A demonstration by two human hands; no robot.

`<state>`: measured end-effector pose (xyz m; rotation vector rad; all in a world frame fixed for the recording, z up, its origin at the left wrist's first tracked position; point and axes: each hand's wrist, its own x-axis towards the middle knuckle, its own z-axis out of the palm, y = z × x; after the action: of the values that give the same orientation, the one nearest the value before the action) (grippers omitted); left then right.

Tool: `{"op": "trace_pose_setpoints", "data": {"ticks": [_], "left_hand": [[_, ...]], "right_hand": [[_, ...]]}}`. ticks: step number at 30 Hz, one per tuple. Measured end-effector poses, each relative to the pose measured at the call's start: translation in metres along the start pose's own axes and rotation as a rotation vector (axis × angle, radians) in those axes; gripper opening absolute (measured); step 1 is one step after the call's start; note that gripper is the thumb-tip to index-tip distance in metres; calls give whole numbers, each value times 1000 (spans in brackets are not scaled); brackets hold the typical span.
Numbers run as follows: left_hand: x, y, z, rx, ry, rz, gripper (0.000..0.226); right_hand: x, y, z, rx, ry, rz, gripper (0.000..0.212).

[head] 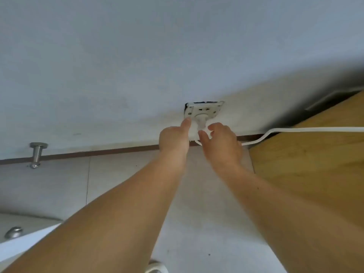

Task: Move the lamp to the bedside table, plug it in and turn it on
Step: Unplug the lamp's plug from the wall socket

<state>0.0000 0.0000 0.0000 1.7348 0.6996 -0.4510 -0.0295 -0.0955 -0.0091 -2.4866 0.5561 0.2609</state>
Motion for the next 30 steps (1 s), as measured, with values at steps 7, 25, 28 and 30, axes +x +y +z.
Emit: {"op": "trace_pose_setpoints", "data": {"ticks": [7,25,28,30], "left_hand": [[23,-1,11,2,-15,45,37],[10,-11,22,-244,44,10,28],[10,-17,29,-294,69,17,25],[7,-23,36,-321,116,73,20]], "right_hand": [[27,-2,23,-280,51,-76,45],[28,5,34,-423,188,-178,50],[28,8,37,-424,220,-203,50],[30,11,39,-415,243,-215,49]]}}
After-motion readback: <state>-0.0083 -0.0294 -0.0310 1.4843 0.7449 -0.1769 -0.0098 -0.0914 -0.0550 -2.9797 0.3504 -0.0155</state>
